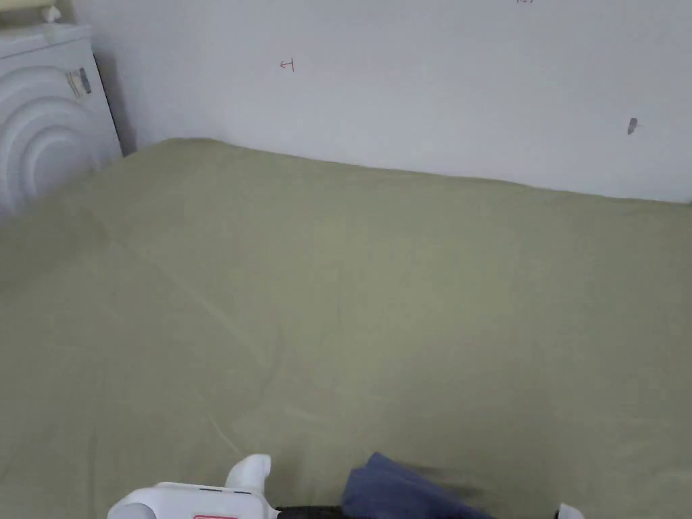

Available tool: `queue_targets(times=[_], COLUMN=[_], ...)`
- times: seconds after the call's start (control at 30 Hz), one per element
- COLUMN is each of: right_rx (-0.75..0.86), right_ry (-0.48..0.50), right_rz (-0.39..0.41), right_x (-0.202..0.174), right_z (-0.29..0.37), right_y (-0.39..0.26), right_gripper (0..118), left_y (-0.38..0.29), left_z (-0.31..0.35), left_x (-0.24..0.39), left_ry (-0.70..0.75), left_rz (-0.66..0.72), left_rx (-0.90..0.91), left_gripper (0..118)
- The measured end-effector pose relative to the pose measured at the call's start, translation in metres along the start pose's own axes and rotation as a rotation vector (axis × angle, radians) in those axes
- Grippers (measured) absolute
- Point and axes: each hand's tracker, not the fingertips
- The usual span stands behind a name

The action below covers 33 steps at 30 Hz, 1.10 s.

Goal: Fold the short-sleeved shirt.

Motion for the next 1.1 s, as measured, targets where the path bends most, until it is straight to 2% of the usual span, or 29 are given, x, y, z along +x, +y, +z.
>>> queue_targets(times=[0.1,0.17,0.2,0.23,0.33,0.43,0.53,0.67,0.77,0.9,1.03,1.07,1.1], right_rx=[0.0,0.002,0.014,0.017,0.025,0.044,0.055,0.089,0.132,0.203,0.247,0.252,0.253], right_ry=[0.008,0.012,0.018,0.017,0.02,0.009,-0.028,-0.065,-0.106,-0.092,-0.12,-0.126,-0.133], right_rz=[0.005,-0.004,-0.008,-0.008,-0.004,-0.023,0.016,0.026,0.055,0.106,0.171,0.189,0.199], right_x=[0.001,0.003,0.003,0.004,0.004,0.001,-0.003,-0.009,-0.019,-0.043,-0.075,-0.081,-0.086], right_z=[0.001,0.002,0.003,0.003,0.003,0.005,0.013,0.034,0.053,0.076,0.091,0.095,0.1], right_y=[0.0,0.0,-0.001,-0.001,-0.003,-0.003,0.001,0.007,0.011,0.016,0.021,0.022,0.023], right_gripper=[0,0,0,0,0,0,0,0,0,0,0,0,0], left_y=[-0.011,-0.027,-0.031,-0.032,-0.025,-0.031,-0.022,-0.005,0.009,0.037,0.068,0.077,0.084], left_z=[-0.027,-0.031,-0.034,-0.035,-0.028,-0.026,-0.011,0.022,0.053,0.124,0.2,0.217,0.234], left_x=[-0.003,0.002,0.004,0.005,-0.006,-0.002,0.007,0.0,-0.021,-0.055,-0.085,-0.096,-0.104], left_ry=[0.081,0.021,0.054,0.075,0.031,0.05,0.021,-0.022,0.082,0.108,0.243,0.237,0.301], left_rz=[0.061,-0.009,-0.071,-0.096,0.015,-0.039,-0.104,-0.05,-0.064,0.018,0.012,0.027,0.037], left_rx=[-0.089,-0.063,-0.107,-0.159,-0.145,-0.122,-0.067,0.03,0.049,0.257,0.398,0.397,0.437], left_gripper=[70,35,24,23,22,22,20,18,18,18,18,18,18])
